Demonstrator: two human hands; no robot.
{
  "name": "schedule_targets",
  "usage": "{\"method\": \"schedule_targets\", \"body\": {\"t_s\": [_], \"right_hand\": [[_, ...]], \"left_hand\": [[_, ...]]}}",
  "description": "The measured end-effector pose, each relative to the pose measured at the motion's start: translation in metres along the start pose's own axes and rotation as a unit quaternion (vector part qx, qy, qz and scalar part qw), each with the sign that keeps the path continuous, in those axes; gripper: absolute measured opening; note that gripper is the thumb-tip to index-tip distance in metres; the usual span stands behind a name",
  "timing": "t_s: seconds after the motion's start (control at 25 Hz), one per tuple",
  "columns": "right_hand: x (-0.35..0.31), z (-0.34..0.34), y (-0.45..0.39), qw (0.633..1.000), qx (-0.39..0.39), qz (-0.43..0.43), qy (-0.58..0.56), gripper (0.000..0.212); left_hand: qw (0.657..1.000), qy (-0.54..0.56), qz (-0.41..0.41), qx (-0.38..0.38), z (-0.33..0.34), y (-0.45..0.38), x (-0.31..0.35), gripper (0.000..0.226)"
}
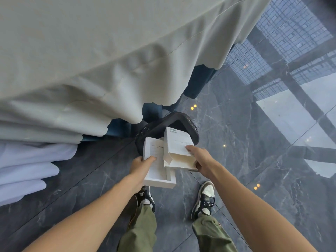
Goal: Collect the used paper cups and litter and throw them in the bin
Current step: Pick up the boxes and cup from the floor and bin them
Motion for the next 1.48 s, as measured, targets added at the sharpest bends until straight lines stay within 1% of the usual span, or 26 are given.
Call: {"method": "schedule_targets", "body": {"t_s": [0.08,0.2,0.28,0.4,0.52,0.72,0.88,0.96,1.04,1.12,1.16,1.2,1.28,1.32,1.36,1.44,1.48], "right_hand": [[-0.009,-0.007,-0.006,0.999,0.037,0.01,0.023,0.032],[-0.013,-0.009,-0.006,0.998,0.052,0.039,0.019,0.013],[-0.015,-0.012,-0.006,0.996,0.075,0.042,0.029,0.012],[-0.028,-0.015,-0.004,0.985,0.116,0.009,0.128,0.007],[-0.044,-0.01,-0.004,0.97,0.13,-0.032,0.205,0.017],[-0.043,0.008,-0.015,0.98,0.111,-0.004,0.164,0.027],[-0.045,0.018,-0.021,0.991,0.1,0.016,0.084,0.037],[-0.043,0.014,-0.023,0.988,0.108,0.012,0.105,0.044],[-0.039,0.008,-0.019,0.983,0.115,-0.001,0.144,0.042],[-0.03,0.008,-0.013,0.983,0.098,-0.009,0.155,0.046],[-0.027,0.009,-0.007,0.987,0.075,-0.009,0.144,0.05],[-0.022,0.014,0.0,0.991,0.036,-0.003,0.128,0.053],[-0.007,0.034,0.017,0.99,-0.074,0.022,0.122,0.054],[-0.001,0.042,0.026,0.984,-0.122,0.03,0.122,0.048],[0.004,0.047,0.033,0.982,-0.148,0.031,0.113,0.039],[0.007,0.043,0.032,0.988,-0.132,0.011,0.08,0.024],[0.007,0.039,0.028,0.992,-0.108,0.001,0.062,0.021]], "left_hand": [[1.0,-0.004,-0.004,0.004,-0.01,0.0,0.001,0.026],[1.0,0.011,-0.004,0.003,-0.017,0.001,0.004,0.028],[1.0,0.014,-0.003,-0.003,-0.017,0.003,0.006,0.026],[1.0,0.005,0.004,-0.006,-0.014,0.007,0.013,0.025],[1.0,-0.006,0.007,-0.01,-0.011,0.008,0.019,0.025],[0.999,-0.002,0.04,0.003,-0.022,0.007,0.025,0.025],[1.0,0.002,0.026,-0.007,-0.043,0.004,0.022,0.024],[1.0,0.002,0.025,-0.006,-0.052,0.004,0.02,0.025],[1.0,0.015,0.016,-0.008,-0.052,0.006,0.018,0.025],[1.0,0.026,0.006,-0.017,-0.042,0.01,0.018,0.022],[0.999,0.032,0.001,-0.025,-0.034,0.013,0.021,0.019],[0.999,0.04,-0.002,-0.032,-0.024,0.016,0.024,0.017],[0.998,0.048,-0.004,-0.04,-0.007,0.015,0.026,0.015],[0.998,0.049,-0.005,-0.044,0.002,0.014,0.028,0.016],[0.998,0.047,-0.005,-0.051,0.01,0.011,0.029,0.018],[0.997,0.042,-0.006,-0.068,0.024,0.005,0.028,0.021],[0.997,0.042,-0.008,-0.071,0.029,0.002,0.026,0.02]]}}
Point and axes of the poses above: each hand's wrist, its own y-axis away from the middle knuckle, its own z-axis out of the palm, x = y × z, the point moved 10 cm from there along -y, towards the middle knuckle, and after that the axes turned 2 degrees about -z, right-handed, at the moved point
